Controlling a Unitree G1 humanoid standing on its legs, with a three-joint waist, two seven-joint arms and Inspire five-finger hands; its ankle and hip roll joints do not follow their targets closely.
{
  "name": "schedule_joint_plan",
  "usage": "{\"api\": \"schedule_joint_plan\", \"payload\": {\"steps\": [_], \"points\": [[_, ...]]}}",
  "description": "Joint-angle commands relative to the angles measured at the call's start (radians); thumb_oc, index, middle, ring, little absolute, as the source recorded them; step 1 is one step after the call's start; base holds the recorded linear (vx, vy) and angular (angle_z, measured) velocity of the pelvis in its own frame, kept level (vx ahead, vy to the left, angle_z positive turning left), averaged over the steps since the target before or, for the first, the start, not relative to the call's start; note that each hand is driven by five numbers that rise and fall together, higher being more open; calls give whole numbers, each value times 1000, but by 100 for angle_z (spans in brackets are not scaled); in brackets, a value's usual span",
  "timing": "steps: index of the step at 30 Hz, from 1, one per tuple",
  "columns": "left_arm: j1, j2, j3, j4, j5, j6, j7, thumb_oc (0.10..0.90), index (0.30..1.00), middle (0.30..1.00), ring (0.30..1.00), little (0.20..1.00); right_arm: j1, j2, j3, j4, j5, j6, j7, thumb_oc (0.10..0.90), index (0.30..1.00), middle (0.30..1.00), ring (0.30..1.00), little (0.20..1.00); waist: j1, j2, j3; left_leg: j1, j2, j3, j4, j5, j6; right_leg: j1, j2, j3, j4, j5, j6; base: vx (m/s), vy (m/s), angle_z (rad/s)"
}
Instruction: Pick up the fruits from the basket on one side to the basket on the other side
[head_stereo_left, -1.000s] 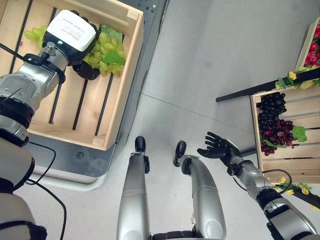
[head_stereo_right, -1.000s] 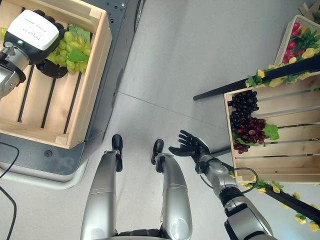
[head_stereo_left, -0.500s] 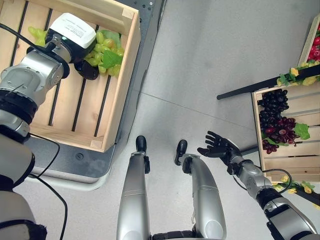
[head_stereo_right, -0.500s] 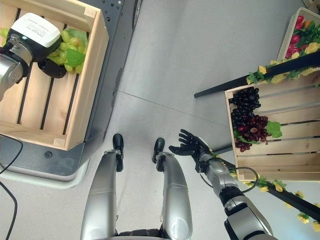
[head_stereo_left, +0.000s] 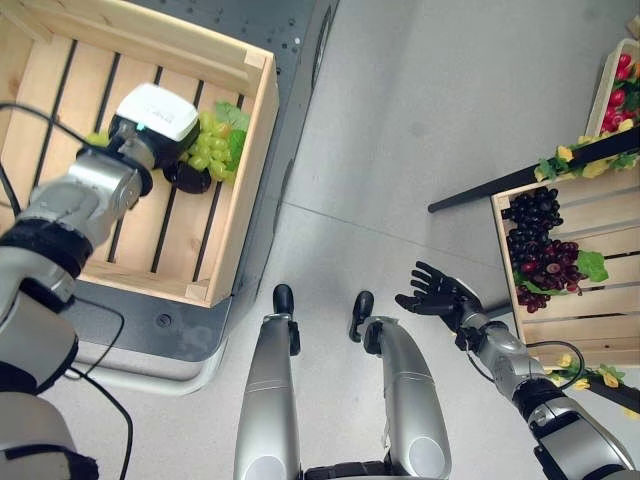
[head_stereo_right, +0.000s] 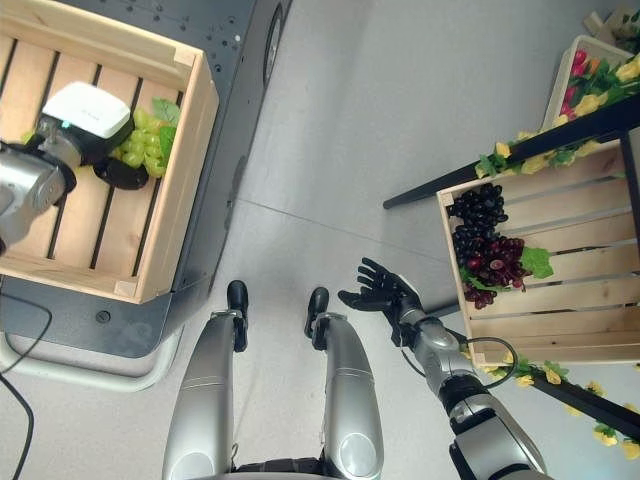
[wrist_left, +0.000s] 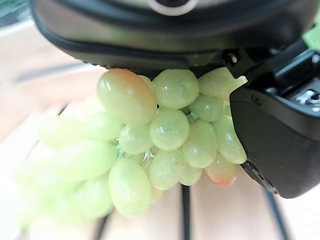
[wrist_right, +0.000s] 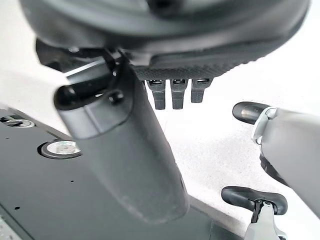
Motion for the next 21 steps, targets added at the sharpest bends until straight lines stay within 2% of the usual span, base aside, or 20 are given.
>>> {"api": "schedule_joint_plan", "payload": {"steps": [1,2,3,5,8,11,16,20,21], "points": [[16,5,254,-17,-243,-100,132,400,300,300,300,300,94,-24,-94,-115,22,-36,-2,800,900,900,900,900,19,55,-11,203,-19,33,-150,-33,11,137,26,-41,-73,35,-27,5,-42,10],[26,2,272,-17,-261,-103,127,400,300,300,300,300,99,-21,-96,-122,18,-34,-4,800,900,900,900,900,19,55,-11,214,-20,32,-155,-33,11,147,27,-40,-77,34,-27,14,-52,7],[72,-15,349,-40,-350,-126,130,400,300,300,300,300,125,-8,-98,-148,-4,-38,-12,800,900,900,900,900,21,55,-11,263,-24,30,-174,-32,10,192,28,-35,-97,32,-26,11,-39,1],[115,-31,412,-73,-421,-124,128,400,300,300,300,300,144,4,-101,-173,-22,-40,-22,800,900,900,900,900,23,59,-11,311,-27,29,-198,-30,8,234,28,-30,-118,32,-25,12,-36,-1],[203,-73,528,-144,-599,-142,135,400,300,300,300,300,174,19,-104,-217,-53,-58,-37,800,900,900,900,900,24,74,-17,411,-40,22,-249,-22,4,328,26,-19,-172,33,-21,12,-18,-3],[279,-121,597,-229,-721,-200,140,400,300,300,300,300,200,24,-96,-308,-98,-77,-55,800,900,900,900,900,22,97,-56,467,-50,26,-284,-20,0,385,16,-21,-213,30,-18,0,0,0],[381,-223,684,-373,-882,-267,48,400,300,300,300,300,203,51,-81,-455,-179,-108,-68,800,900,900,900,900,20,133,-124,569,-69,22,-348,-20,-4,497,0,-31,-287,26,-17,17,-14,-6],[405,-267,703,-448,-1035,-243,-47,400,300,300,300,300,196,70,-57,-492,-211,-102,-54,800,900,900,900,900,19,157,-187,636,-79,11,-412,-7,-9,574,4,-29,-361,37,-16,71,-48,1],[407,-280,703,-477,-1098,-235,-80,400,300,300,300,300,185,74,-45,-507,-239,-97,-84,800,900,900,900,900,20,167,-217,667,-84,5,-444,0,-12,608,8,-29,-392,45,-14,107,-75,3]]}}
